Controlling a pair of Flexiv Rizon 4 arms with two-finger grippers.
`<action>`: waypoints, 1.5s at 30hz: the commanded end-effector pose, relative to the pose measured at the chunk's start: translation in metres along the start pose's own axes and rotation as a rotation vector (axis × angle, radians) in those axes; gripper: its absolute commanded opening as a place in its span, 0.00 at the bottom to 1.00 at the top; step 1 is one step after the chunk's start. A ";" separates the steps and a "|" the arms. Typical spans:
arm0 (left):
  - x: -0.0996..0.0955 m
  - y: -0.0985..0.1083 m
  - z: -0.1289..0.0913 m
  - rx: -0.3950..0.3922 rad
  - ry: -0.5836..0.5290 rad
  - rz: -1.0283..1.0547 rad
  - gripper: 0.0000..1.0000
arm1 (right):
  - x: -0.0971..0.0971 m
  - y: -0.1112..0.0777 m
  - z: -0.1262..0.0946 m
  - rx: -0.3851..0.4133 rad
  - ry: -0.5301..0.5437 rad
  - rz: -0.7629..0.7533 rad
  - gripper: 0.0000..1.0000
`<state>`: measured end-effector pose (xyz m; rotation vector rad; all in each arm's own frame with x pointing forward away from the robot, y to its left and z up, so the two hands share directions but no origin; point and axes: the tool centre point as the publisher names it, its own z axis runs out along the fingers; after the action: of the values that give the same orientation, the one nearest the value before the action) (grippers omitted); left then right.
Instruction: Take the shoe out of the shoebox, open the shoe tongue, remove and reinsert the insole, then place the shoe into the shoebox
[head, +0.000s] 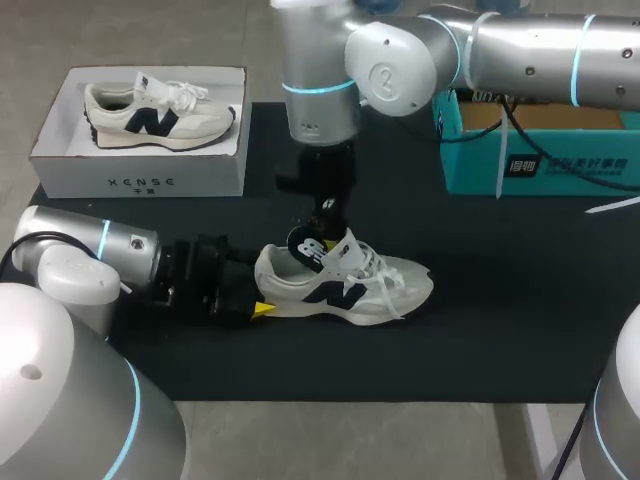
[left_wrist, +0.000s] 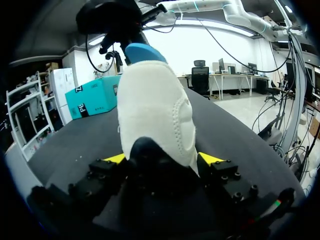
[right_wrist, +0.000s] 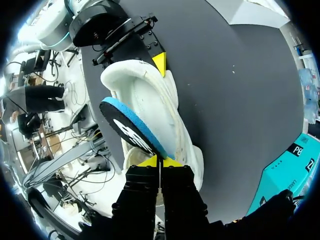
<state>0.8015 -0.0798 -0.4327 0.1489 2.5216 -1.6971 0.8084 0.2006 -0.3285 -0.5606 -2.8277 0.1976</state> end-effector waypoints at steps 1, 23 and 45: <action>0.000 0.003 0.004 -0.001 -0.002 0.000 0.00 | -0.008 0.014 -0.009 0.016 0.006 -0.027 0.00; 0.000 0.003 0.004 -0.001 -0.002 0.000 0.00 | -0.032 0.070 -0.081 -0.042 -0.046 -0.143 0.00; 0.000 0.003 0.004 -0.001 -0.002 0.000 0.00 | -0.016 0.076 -0.043 -0.142 0.040 -0.181 0.42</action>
<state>0.8022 -0.0799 -0.4327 0.1477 2.5211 -1.6972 0.8673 0.2759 -0.3026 -0.3177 -2.8442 -0.0043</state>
